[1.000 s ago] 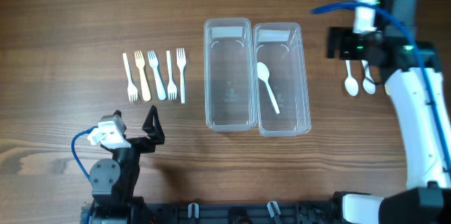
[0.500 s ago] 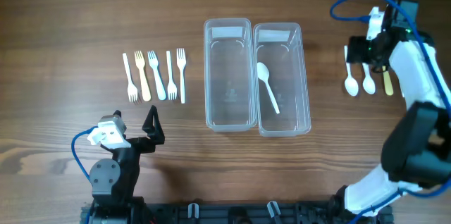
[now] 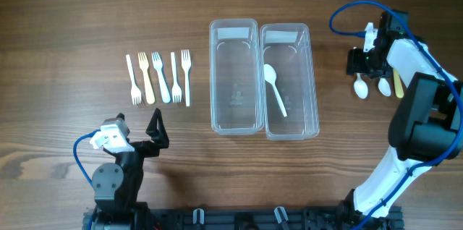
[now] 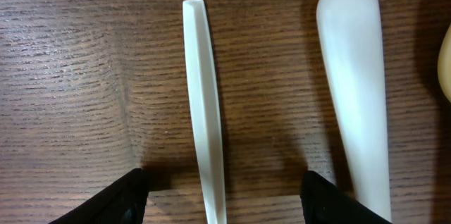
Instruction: Pack container
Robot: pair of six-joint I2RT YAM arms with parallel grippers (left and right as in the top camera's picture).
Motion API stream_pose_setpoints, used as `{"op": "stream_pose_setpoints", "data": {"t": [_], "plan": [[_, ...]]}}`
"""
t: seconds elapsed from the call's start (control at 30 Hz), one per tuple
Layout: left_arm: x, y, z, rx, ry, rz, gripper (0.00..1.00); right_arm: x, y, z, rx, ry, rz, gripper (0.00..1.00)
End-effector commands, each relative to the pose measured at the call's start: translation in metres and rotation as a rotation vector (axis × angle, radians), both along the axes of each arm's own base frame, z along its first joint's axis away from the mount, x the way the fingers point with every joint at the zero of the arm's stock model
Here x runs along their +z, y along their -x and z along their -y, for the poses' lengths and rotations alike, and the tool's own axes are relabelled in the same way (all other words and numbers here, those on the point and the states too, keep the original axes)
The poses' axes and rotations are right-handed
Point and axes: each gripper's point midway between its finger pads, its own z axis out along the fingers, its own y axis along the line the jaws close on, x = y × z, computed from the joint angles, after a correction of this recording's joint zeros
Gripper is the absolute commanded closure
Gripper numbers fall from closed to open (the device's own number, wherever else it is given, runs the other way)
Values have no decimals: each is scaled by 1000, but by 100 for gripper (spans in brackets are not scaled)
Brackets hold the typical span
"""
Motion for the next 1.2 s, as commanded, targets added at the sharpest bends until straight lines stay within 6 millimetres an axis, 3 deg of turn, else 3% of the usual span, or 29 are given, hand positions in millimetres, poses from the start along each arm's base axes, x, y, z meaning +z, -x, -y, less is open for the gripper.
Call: {"op": "stream_pose_setpoints", "data": {"t": [0.0, 0.07, 0.2, 0.3, 0.63, 0.9, 1.17], "plan": [[0, 0, 0, -4, -24, 7, 0, -22, 7, -6, 2, -19, -50, 32], [0, 0, 0, -4, -24, 7, 0, -22, 7, -7, -6, -22, -50, 39], [0, 0, 0, -4, -24, 7, 0, -23, 9, -8, -14, -24, -58, 75], [0, 0, 0, -4, -24, 7, 0, -23, 9, -8, -21, -26, -61, 95], [0, 0, 0, -4, -24, 7, 0, -14, 8, -10, -53, -32, -46, 96], [0, 0, 0, -4, -24, 7, 0, 50, -9, -35, 10, -8, 97, 96], [0, 0, 0, -4, -24, 7, 0, 124, -4, -72, 98, -1, 226, 96]]}}
